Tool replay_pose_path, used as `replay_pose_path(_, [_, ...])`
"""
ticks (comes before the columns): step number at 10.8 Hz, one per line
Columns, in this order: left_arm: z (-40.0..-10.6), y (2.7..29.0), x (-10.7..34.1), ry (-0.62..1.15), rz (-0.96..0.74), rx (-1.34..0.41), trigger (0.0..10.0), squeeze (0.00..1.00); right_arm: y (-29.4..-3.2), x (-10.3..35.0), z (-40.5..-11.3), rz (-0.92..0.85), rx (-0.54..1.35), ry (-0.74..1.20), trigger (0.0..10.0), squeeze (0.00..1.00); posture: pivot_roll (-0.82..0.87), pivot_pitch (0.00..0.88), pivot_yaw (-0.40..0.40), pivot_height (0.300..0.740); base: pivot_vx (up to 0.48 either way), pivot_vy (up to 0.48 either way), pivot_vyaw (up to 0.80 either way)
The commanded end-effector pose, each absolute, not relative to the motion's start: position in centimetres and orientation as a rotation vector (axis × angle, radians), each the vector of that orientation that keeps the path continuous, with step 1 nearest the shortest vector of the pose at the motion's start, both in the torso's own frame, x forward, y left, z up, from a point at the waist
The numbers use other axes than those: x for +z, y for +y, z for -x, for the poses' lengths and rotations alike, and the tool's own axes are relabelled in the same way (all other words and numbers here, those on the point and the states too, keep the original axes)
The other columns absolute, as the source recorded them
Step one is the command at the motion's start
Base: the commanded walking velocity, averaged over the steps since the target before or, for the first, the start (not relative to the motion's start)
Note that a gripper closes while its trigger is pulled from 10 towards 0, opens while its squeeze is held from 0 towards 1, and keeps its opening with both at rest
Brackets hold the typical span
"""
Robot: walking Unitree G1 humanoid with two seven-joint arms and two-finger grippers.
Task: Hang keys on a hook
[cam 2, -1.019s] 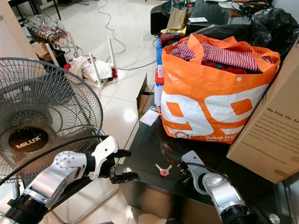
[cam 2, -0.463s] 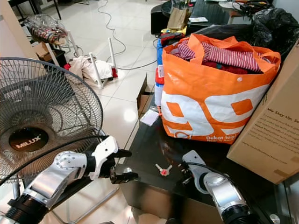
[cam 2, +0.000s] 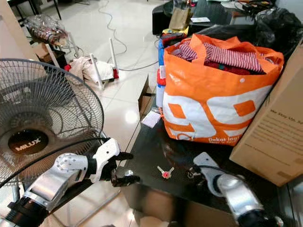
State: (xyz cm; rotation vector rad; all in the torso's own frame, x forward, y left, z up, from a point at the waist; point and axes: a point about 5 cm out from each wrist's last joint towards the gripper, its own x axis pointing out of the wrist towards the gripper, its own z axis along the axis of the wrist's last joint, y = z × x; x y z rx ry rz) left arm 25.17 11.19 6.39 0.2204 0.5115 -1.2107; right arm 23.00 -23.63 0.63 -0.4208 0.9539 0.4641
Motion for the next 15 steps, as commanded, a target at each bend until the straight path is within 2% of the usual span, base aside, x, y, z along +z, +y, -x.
replay_pose_path(1, [-25.1, 11.3, 6.6, 0.513, -0.245, -1.218, 10.0, 0.00, -23.4, 0.9, -23.0, 0.438, 0.490, 0.954, 10.0, 1.00, -0.21, 0.000, 0.062, 0.740, 0.000, 0.000, 0.00])
replay_pose_path(3, [-25.1, 11.4, 6.6, 0.516, -0.248, -1.222, 10.0, 0.00, -22.3, 1.3, -22.6, 0.412, 0.553, 0.909, 10.0, 1.00, -0.21, 0.000, 0.065, 0.740, 0.000, 0.000, 0.00])
replay_pose_path(4, [-25.1, 11.5, 6.6, 0.517, -0.251, -1.224, 10.0, 0.00, -21.9, 1.4, -22.8, 0.384, 0.519, 0.881, 10.0, 1.00, -0.21, 0.000, 0.065, 0.740, 0.000, 0.000, 0.00])
replay_pose_path(5, [-25.1, 11.5, 6.6, 0.518, -0.253, -1.225, 10.0, 0.00, -21.7, 1.3, -23.2, 0.381, 0.475, 0.864, 10.0, 0.02, -0.21, 0.000, 0.066, 0.740, 0.000, 0.000, 0.00])
replay_pose_path(7, [-25.1, 11.5, 6.6, 0.519, -0.260, -1.228, 10.0, 0.00, -20.8, 0.4, -23.6, 0.404, 0.424, 0.846, 10.0, 0.00, -0.21, 0.000, 0.065, 0.740, 0.000, 0.000, 0.00])
replay_pose_path(8, [-25.1, 11.5, 6.6, 0.520, -0.262, -1.229, 10.0, 0.00, -20.6, 0.2, -23.8, 0.430, 0.421, 0.841, 9.1, 0.00, -0.21, 0.000, 0.065, 0.740, 0.000, 0.000, 0.00])
replay_pose_path(9, [-25.1, 11.5, 6.6, 0.521, -0.263, -1.229, 10.0, 0.00, -20.3, 0.1, -24.0, 0.459, 0.435, 0.843, 1.9, 0.00, -0.20, 0.000, 0.063, 0.740, 0.000, 0.000, 0.00])
replay_pose_path(10, [-25.1, 11.5, 6.6, 0.521, -0.263, -1.228, 10.0, 0.00, -20.3, 0.0, -24.1, 0.479, 0.440, 0.846, 0.0, 0.00, -0.20, 0.000, 0.062, 0.740, 0.000, 0.000, 0.00])
replay_pose_path(15, [-25.1, 11.4, 6.6, 0.520, -0.261, -1.226, 10.0, 0.00, -20.6, -0.3, -24.3, 0.493, 0.438, 0.857, 0.0, 0.00, -0.20, 0.000, 0.062, 0.740, 0.000, 0.000, 0.00])
